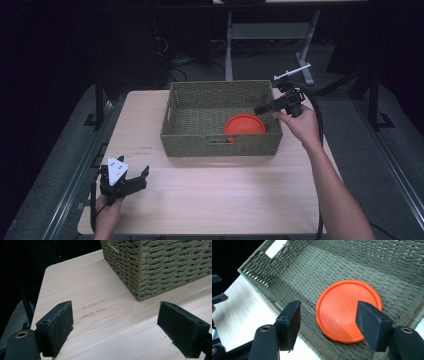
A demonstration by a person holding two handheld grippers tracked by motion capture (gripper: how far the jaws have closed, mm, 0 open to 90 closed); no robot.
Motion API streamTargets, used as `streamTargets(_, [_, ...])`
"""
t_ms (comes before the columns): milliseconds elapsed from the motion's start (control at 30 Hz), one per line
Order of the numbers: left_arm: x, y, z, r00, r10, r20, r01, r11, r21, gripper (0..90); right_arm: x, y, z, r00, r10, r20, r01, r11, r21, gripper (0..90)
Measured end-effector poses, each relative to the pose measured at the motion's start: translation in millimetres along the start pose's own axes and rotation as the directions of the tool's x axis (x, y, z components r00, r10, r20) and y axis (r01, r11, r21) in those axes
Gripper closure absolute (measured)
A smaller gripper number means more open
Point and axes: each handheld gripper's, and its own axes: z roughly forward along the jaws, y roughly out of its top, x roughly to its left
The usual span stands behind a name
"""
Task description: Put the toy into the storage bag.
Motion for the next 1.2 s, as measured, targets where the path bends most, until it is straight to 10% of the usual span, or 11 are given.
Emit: streamTargets(1200, [0.0, -0.6, -0.5, 1.0000, -0.002, -0.008, 0.002, 1.0000, 0.003, 12.8, -4.9, -59.1, -46.0, 0.9984, -0.005, -0.056, 0.001, 0.998, -0.065, 29.9])
